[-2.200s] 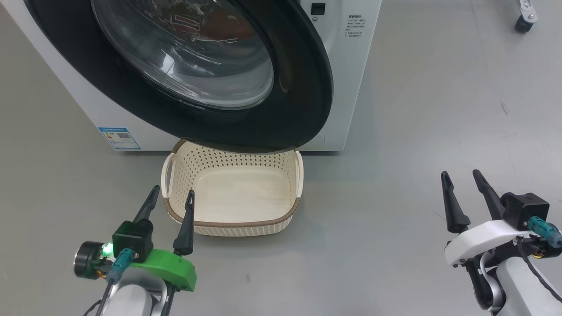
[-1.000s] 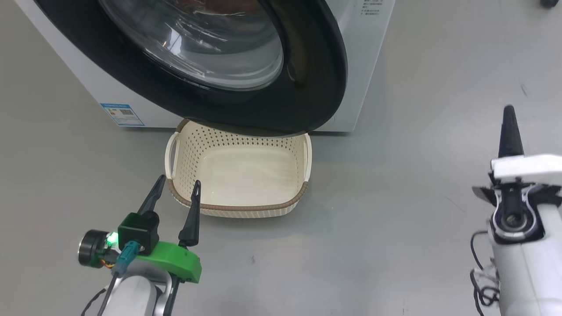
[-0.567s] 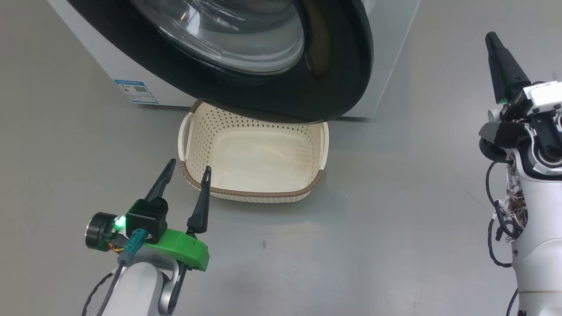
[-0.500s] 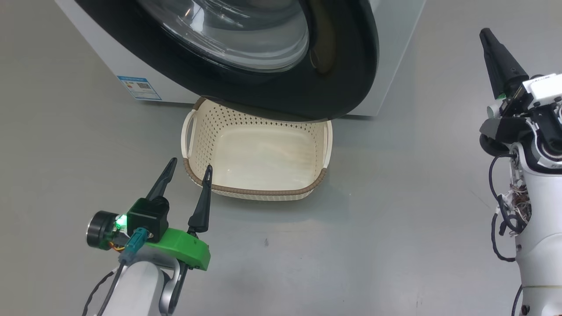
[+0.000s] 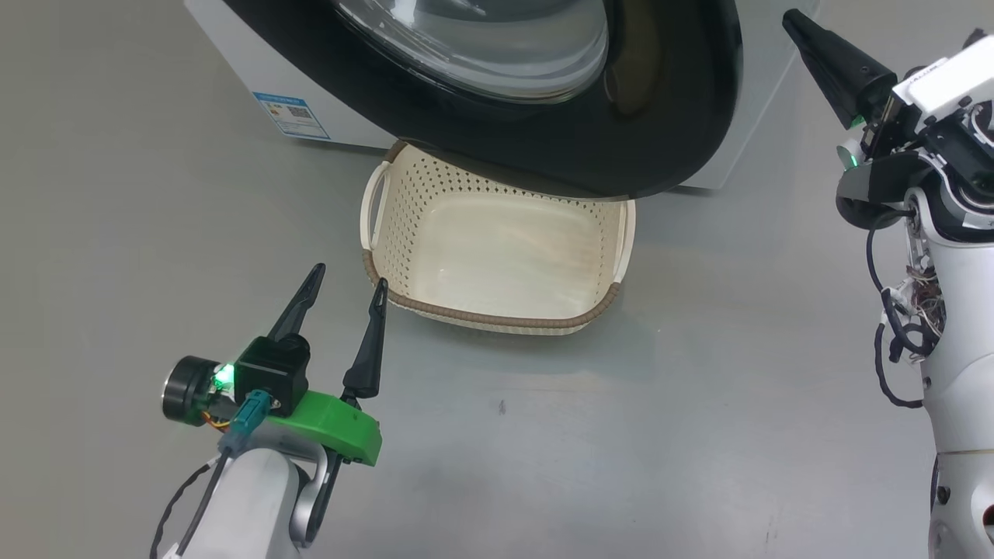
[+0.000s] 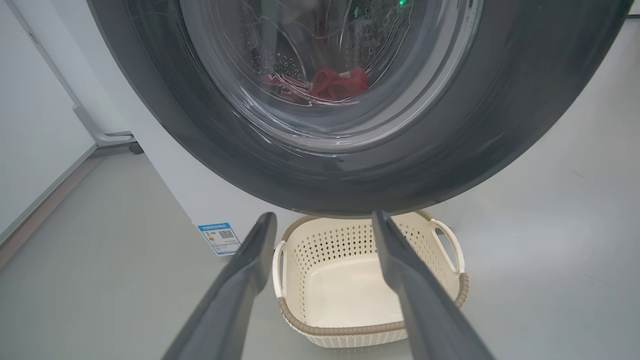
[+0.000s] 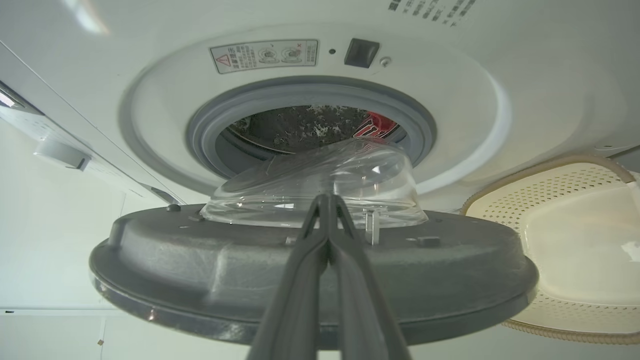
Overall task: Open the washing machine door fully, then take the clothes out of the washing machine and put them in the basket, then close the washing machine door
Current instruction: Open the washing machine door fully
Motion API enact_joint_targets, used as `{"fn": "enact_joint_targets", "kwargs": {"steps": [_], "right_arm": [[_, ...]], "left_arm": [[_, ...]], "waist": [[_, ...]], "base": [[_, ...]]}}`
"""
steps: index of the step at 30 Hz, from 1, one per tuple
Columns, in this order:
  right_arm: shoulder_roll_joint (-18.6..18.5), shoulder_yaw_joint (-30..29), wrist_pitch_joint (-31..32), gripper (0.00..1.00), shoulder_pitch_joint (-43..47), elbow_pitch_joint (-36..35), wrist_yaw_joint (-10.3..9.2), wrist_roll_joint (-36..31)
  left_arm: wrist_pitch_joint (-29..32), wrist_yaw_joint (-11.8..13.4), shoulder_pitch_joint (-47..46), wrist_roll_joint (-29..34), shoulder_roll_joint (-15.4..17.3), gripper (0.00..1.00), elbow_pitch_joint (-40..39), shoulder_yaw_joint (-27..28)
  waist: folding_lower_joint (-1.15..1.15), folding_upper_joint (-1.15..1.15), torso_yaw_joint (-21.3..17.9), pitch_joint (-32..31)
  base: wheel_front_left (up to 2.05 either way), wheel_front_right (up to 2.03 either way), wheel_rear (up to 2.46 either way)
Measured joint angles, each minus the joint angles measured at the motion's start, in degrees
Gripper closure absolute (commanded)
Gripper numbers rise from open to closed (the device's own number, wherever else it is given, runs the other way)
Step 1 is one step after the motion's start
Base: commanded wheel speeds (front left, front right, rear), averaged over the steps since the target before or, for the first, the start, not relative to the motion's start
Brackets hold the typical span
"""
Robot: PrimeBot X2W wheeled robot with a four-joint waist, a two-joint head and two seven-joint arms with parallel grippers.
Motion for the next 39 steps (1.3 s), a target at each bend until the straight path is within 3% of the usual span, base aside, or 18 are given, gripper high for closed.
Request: {"fn": "enact_joint_targets", "kwargs": {"steps": [22, 39], "right_arm": [[0.22, 4.23, 8.55, 1.0, -3.48, 5.11, -0.08, 0.03], [3.46, 10.49, 16.26, 1.0, 1.01, 5.22, 3.38, 1.63]], "left_arm": [[0.0, 0.08, -0.55, -0.74, -0.26, 0.0, 0.46, -0.2], [0.0, 0.62, -0.4, -1.52, -0.34, 0.0, 1.74, -0.08]], "waist": [[0.0, 0.0, 2.34, 0.24], [0.0, 0.0, 0.95, -3.32]], "base": [[0.0, 0.0, 0.0], [0.0, 0.0, 0.0]]}}
